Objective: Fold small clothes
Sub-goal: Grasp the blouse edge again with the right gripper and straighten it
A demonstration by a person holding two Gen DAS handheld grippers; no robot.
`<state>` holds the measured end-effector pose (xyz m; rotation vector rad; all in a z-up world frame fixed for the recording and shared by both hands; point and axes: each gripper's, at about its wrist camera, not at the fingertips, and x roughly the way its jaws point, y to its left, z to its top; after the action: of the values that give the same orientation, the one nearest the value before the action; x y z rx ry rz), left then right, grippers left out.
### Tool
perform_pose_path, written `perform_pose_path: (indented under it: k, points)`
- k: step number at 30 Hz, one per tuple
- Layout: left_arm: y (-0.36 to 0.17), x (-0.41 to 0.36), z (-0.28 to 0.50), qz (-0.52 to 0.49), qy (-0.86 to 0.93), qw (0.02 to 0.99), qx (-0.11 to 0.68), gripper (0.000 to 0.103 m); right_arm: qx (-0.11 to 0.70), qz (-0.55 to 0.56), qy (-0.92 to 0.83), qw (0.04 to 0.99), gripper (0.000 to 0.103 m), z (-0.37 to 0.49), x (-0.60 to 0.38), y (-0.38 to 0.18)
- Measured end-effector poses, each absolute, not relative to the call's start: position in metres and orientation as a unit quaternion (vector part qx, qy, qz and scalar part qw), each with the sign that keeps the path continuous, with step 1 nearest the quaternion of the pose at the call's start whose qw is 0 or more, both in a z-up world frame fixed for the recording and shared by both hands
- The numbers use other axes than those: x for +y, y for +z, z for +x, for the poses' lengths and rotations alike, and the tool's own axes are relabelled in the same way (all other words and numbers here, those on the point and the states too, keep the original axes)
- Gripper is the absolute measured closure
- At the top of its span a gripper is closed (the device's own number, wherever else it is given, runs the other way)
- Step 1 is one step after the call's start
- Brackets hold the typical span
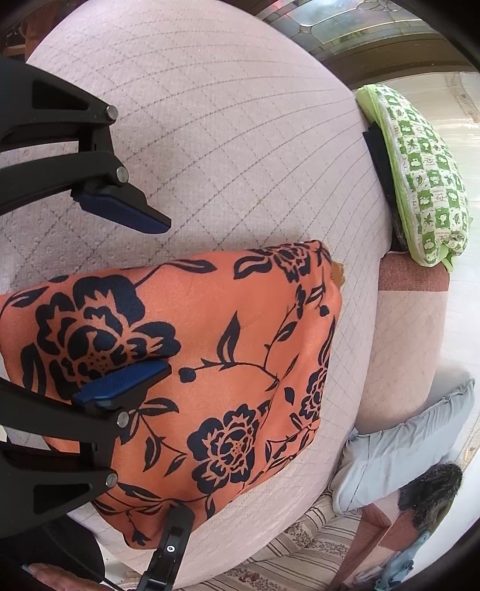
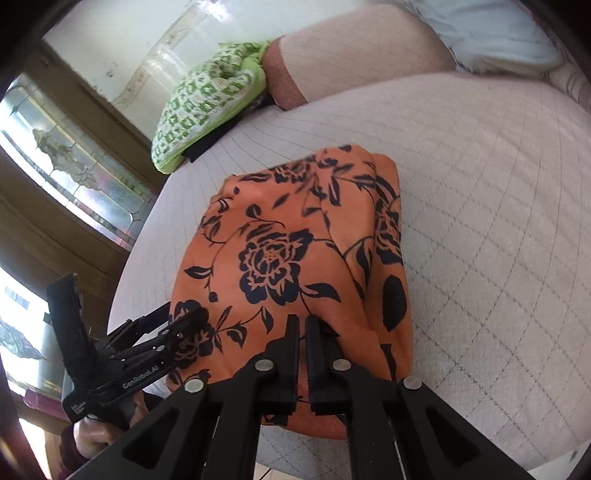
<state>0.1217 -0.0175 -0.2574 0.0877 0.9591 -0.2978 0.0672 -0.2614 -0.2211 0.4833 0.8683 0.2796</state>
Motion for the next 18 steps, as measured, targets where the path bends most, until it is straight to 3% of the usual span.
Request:
perform_pose_path:
  k: [7,11,18]
  points:
    - [-0.22,-0.015,0.139,0.05,-0.141,0.885,0.441,0.032,0.411,0.304,0.161,0.844,0.098,0.079,-0.276,-0.252]
    - [-0.201,-0.016,0.178,0.048,-0.124,0.889,0.438,0.025,0.411,0.345,0.175,0.825,0.098,0.085,-0.281,-0.261]
    - [-0.231,-0.044,0.242,0.056,-0.122,0.861,0.49,0.025,0.41,0.363,0.187,0.816,0.098,0.087,-0.284,-0.265]
